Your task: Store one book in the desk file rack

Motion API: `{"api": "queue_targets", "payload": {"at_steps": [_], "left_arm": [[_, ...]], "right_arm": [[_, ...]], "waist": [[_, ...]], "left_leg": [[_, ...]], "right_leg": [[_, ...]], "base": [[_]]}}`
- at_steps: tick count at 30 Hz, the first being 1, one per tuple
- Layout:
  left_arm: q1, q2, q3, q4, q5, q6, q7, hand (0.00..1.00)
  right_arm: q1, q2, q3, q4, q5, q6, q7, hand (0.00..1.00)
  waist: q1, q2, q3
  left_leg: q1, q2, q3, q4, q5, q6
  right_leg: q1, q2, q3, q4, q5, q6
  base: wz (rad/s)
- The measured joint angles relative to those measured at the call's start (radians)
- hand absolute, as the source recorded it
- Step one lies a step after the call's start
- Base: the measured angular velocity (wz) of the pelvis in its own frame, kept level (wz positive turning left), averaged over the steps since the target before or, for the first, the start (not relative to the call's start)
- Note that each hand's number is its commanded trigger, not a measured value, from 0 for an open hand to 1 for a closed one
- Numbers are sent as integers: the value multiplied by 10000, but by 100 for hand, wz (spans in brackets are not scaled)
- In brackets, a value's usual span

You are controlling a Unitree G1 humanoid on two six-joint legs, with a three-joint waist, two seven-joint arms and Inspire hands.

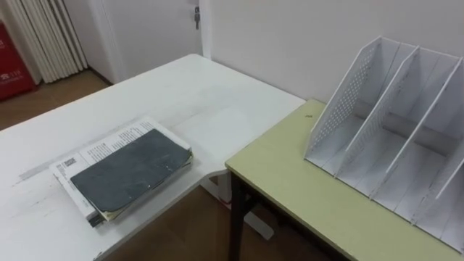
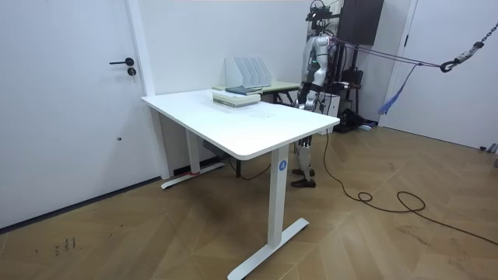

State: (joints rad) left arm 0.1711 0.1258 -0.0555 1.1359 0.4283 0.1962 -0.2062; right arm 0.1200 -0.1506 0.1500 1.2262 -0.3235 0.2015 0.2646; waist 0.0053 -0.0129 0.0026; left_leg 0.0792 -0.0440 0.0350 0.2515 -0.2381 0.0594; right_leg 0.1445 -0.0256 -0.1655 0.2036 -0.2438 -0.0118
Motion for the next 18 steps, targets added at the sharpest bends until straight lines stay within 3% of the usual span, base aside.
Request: {"api": "queue_targets", "payload": {"at_steps": [12,18], "left_arm": [[-28,-4,125,-1,-34,-147,825,0],[-42,58,134,-675,54,-164,1172,0]], "right_arm": [[-11,12,-326,275,15,-47,-366,0],[-8,12,-337,268,40,-59,-641,0]], "waist": [[-14,-35,3],[-40,-33,7]], "left_leg": [[37,-18,-91,-14,0,0],[0,-20,-93,-5,0,0]], "right_leg": [[66,5,-3,-13,0,0],[27,3,-5,2,1,-1]], "base": [[0],[0]]}}
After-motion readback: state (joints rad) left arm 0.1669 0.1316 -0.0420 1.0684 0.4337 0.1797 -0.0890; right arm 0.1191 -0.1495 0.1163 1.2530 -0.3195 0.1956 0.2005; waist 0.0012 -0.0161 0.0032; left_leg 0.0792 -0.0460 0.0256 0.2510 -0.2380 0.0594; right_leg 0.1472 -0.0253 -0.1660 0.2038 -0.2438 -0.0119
